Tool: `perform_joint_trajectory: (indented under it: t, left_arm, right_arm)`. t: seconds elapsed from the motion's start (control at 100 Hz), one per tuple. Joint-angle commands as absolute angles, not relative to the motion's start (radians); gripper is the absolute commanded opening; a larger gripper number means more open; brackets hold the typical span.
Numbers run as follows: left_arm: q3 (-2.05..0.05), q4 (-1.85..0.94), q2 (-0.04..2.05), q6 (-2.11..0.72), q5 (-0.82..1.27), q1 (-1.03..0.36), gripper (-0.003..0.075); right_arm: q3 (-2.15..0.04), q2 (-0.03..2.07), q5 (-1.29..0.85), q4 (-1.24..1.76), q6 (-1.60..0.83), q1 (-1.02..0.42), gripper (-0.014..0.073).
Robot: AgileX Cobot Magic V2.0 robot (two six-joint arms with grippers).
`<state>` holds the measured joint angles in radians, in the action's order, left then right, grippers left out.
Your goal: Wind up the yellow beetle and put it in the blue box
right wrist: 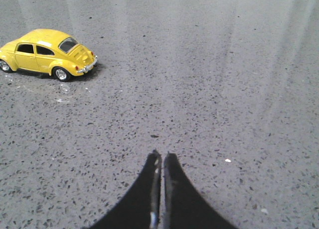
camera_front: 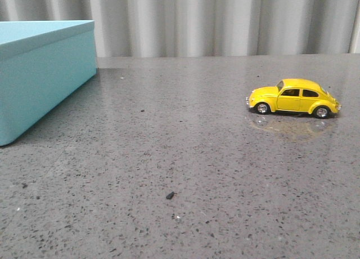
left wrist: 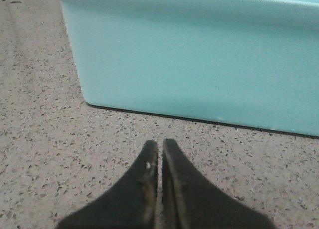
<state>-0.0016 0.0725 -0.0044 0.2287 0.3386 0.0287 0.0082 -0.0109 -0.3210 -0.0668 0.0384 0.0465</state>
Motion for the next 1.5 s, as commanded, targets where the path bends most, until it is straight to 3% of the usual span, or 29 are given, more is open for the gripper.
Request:
perform_joint_trajectory:
  t: [0.0,0.91,1.25,1.49]
  left_arm:
    - [0.025,0.064,-0.037,0.238,0.298,0.030,-0.0021]
    - [0.025,0.064,-0.037,0.238,0.293,0.030,-0.0021]
    - [0.025,0.093,-0.037,0.238,0.202,0.030,-0.0021]
    - [0.025,0.118,-0.037,0.238,0.198,0.030,-0.0021]
  right_arm:
    - [0.031,-0.030,-0.297,-0.066,0.032,0.051,-0.0062]
    - [0.031,-0.030,-0.297,-0.068,0.032,0.051,-0.0062]
    - [0.031,-0.030,-0.296,-0.073,0.032,0.051,-0.0062]
    - [0.031,-0.030,-0.203,-0.073,0.032,0.051,-0.0062]
